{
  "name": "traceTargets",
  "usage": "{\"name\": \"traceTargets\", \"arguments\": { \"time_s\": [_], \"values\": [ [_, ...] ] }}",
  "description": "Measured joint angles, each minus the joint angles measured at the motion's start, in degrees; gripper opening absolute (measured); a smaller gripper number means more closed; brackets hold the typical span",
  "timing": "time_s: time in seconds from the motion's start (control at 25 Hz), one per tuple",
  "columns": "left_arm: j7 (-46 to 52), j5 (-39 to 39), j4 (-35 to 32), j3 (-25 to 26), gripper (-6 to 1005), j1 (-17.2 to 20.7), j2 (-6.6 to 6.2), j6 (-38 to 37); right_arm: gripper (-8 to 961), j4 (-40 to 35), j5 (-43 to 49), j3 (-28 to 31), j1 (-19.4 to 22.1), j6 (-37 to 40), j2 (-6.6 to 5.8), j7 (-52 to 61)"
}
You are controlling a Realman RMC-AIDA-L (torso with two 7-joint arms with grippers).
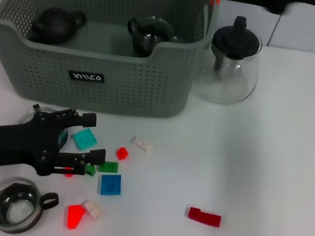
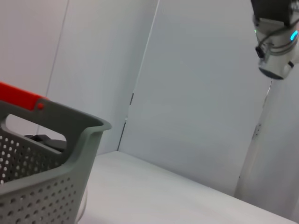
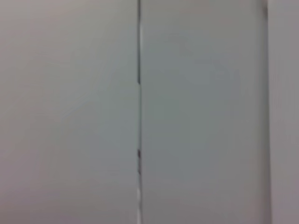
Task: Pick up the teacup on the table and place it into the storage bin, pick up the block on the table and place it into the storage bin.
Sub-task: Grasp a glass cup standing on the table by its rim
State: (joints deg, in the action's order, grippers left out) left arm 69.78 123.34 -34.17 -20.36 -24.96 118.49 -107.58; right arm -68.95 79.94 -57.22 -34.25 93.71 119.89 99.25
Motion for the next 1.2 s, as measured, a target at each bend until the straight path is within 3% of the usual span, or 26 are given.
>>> {"name": "traceTargets", "arguments": {
  "time_s": [0.24,0.4,0.44,0.76,0.8,1.04,1.2],
  "values": [
    [2.5,1.6,-4.0,-0.6,904,0.1,-0.74,-0.8,914,8.2,1.2,5.6,1.6,8.2,-1.95,-4.1],
    [9.4,8.1,-13.7,-0.7,904,0.3,-1.27,-1.1,934,14.7,2.9,5.9,3.0,12.6,-3.12,-9.2],
    [9.4,8.1,-13.7,-0.7,904,0.3,-1.27,-1.1,933,15.5,3.6,5.9,3.2,13.4,-3.21,-10.1],
    [19.7,14.2,-34.3,-0.6,904,1.1,-1.31,-5.7,932,19.3,7.8,6.7,4.2,14.5,-2.62,-14.0],
    [19.7,14.2,-34.3,-0.6,904,1.1,-1.31,-5.7,932,19.7,7.9,6.7,4.2,14.5,-2.62,-14.1],
    [25.2,21.9,-46.6,-2.2,904,0.9,0.2,-9.8,931,22.7,7.9,6.6,4.1,14.5,-2.59,-15.3],
    [30.4,27.3,-53.3,-9.1,904,1.1,2.28,-9.9,932,24.0,8.0,6.2,3.9,14.6,-2.51,-16.0]
  ]
}}
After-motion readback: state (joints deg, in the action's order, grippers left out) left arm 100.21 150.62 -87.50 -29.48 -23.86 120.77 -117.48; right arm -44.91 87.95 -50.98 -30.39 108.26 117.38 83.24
